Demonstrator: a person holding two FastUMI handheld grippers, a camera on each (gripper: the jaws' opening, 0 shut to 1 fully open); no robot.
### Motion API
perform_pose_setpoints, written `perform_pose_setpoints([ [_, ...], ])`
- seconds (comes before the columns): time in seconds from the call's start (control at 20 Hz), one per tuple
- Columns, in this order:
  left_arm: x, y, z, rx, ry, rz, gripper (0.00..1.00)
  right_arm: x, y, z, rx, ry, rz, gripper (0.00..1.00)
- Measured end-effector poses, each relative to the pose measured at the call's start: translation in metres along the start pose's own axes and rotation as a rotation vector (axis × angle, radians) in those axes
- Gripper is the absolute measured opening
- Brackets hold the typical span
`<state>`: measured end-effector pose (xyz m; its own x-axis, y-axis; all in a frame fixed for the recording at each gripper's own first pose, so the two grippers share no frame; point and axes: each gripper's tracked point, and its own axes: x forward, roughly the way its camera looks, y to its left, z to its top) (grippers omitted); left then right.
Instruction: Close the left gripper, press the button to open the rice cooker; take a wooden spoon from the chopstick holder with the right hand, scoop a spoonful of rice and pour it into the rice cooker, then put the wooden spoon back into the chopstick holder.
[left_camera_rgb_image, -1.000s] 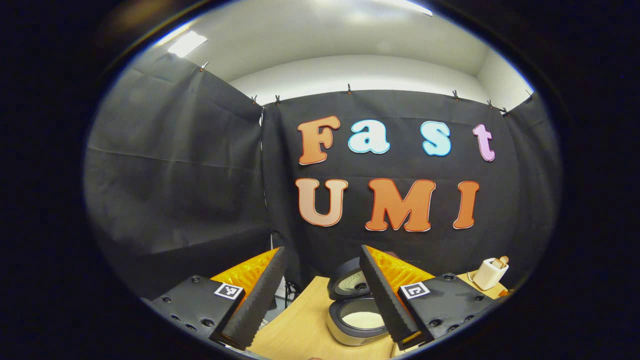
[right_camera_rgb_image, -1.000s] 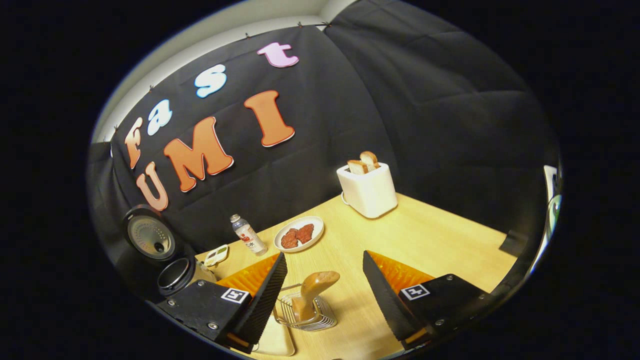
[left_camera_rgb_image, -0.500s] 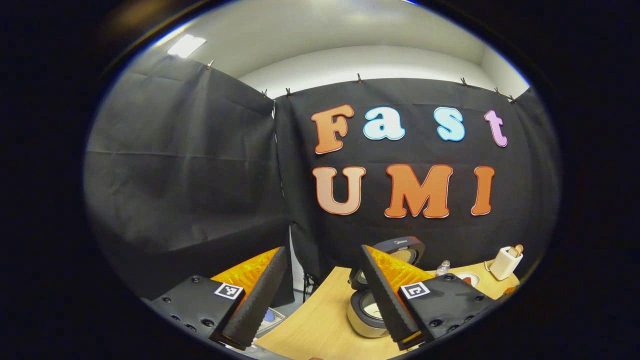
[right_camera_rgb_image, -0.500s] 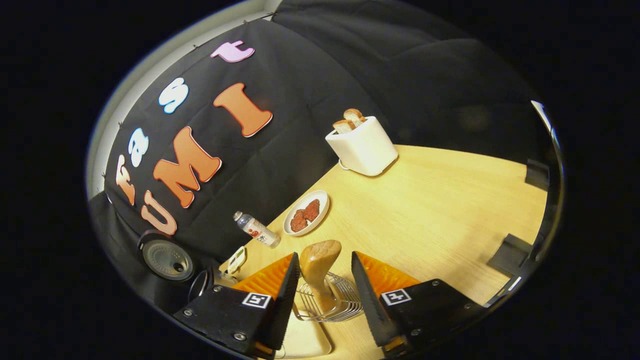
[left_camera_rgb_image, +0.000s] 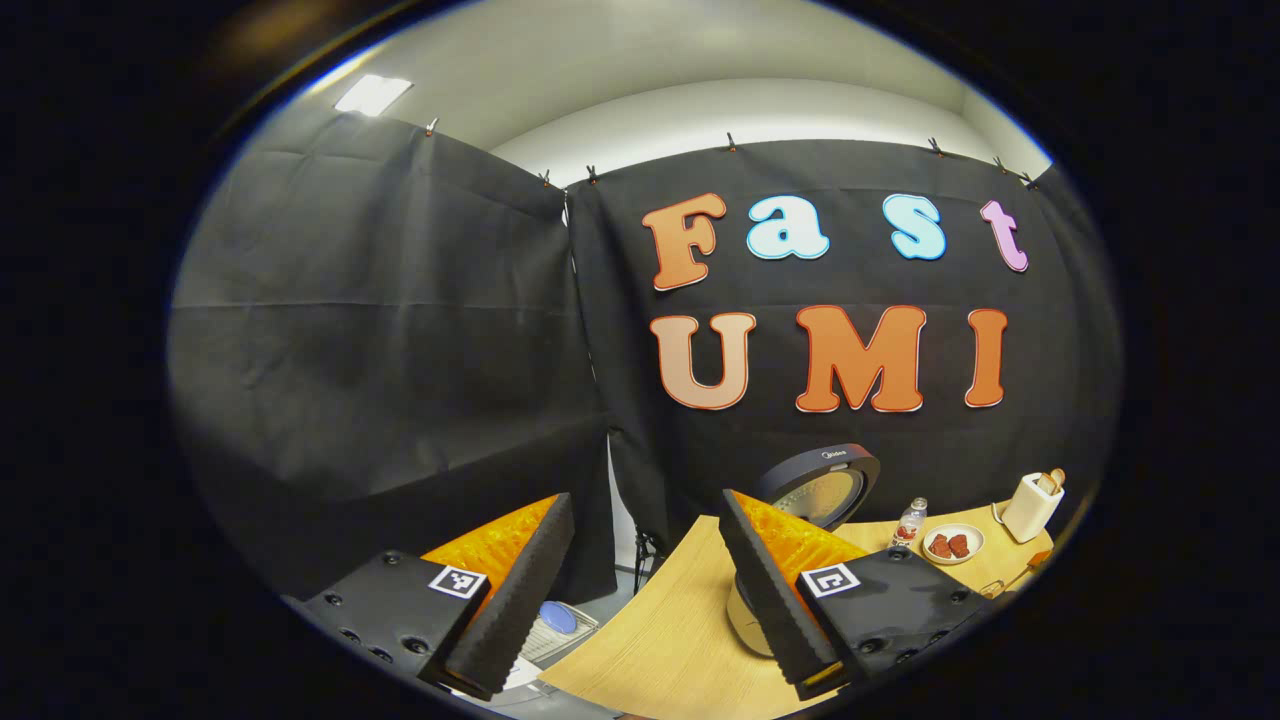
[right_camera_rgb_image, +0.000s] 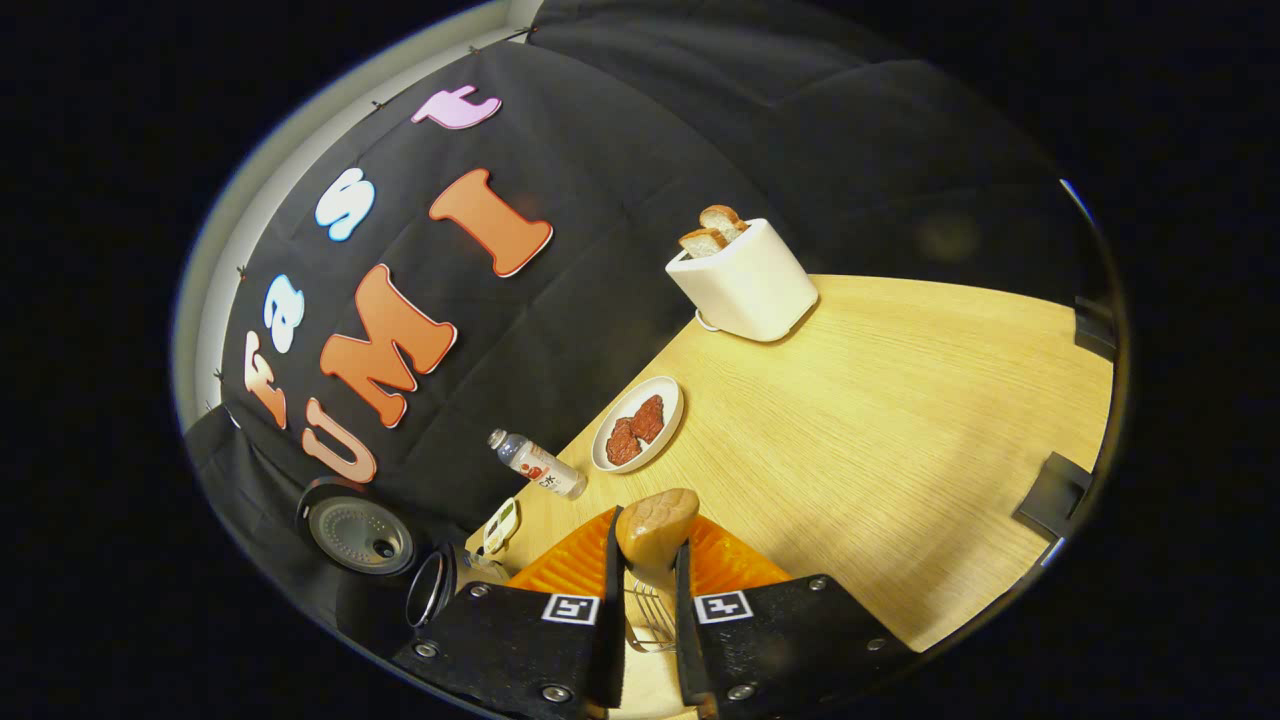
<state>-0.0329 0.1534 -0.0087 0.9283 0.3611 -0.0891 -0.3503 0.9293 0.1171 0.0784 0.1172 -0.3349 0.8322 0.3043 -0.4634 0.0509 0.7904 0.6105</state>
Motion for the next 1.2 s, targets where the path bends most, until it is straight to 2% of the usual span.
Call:
perform_pose_setpoints([
  [0.2,0.008,0.002,0.001,-0.022,-0.008,-0.008,0.96,0.0,0.012,0.004,-0.093,0.022,-0.022,0.15],
  [0.35,0.019,-0.004,0.003,-0.043,-0.004,-0.065,0.96,-0.008,0.033,0.018,-0.157,-0.007,-0.024,0.15],
  [0.45,0.03,-0.006,0.006,-0.058,-0.009,-0.096,1.0,-0.017,0.047,0.029,-0.179,-0.042,-0.033,0.15],
  [0.5,0.036,-0.006,0.008,-0.058,-0.01,-0.111,0.96,-0.023,0.054,0.036,-0.186,-0.066,-0.039,0.15],
  [0.8,0.063,-0.007,0.008,-0.026,-0.003,-0.223,0.96,-0.072,0.11,0.045,-0.232,-0.157,-0.013,0.15],
  [0.85,0.067,-0.005,0.008,-0.026,-0.004,-0.235,0.96,-0.078,0.122,0.041,-0.248,-0.172,-0.007,0.15],
  [0.9,0.071,-0.006,0.009,-0.03,-0.004,-0.247,1.0,-0.084,0.131,0.038,-0.264,-0.19,0.001,0.15],
  [1.2,0.079,-0.021,0.002,-0.035,0.017,-0.34,0.96,-0.085,0.175,-0.02,-0.4,-0.165,0.048,0.15],
])
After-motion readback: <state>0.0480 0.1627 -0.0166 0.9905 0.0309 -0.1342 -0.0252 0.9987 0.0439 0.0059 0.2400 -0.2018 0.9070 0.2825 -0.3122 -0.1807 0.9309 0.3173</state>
